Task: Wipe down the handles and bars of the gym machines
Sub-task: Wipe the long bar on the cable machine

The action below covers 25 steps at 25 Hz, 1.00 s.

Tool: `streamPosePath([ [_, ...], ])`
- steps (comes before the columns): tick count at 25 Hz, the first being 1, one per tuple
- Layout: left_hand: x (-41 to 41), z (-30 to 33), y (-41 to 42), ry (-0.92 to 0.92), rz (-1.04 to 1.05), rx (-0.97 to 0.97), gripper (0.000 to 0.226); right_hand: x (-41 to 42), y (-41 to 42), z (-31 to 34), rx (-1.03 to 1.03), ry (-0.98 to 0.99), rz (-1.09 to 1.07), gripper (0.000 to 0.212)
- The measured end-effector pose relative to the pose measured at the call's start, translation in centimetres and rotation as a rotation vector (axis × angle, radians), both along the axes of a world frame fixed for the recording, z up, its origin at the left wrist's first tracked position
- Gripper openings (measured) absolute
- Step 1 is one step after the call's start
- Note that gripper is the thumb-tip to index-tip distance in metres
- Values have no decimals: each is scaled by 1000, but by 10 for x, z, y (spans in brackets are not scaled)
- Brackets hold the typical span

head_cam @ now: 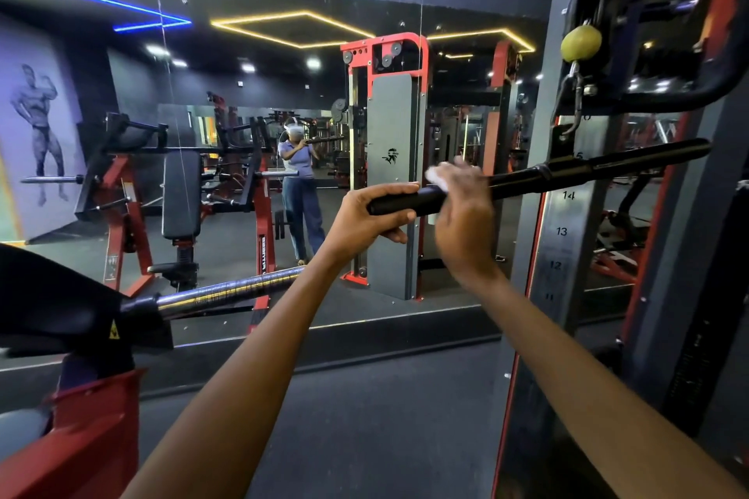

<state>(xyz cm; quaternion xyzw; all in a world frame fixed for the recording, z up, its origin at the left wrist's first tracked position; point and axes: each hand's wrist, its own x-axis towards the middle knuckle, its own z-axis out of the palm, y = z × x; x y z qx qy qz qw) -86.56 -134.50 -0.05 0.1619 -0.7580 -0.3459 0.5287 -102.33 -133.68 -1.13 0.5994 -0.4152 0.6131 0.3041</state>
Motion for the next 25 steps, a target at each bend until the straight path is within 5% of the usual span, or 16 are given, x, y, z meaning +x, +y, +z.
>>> streamPosePath([
  [3,0,0,3,16,0,23,46,-8,-4,-4,-28,257,77,44],
  [7,4,4,1,-2,-36,35,42,-56,-11,-8,-6,-165,-108,48],
  [10,3,3,-1,-2,-15,42,41,-15,-12,-25,-73,-139,-40,50],
  [15,10,12,5,-22,20,22,43,24,-8,-34,-94,248,167,44],
  [19,17,12,3,-77,56,-19,48,-23,-10,-21,-129,645,-31,66],
  [22,12,9,7,-50,92,-29,46,-60,-1,-36,-68,298,-29,59],
  [25,7,8,9,-57,186,-130,50,-56,4,-35,-16,-664,169,46],
])
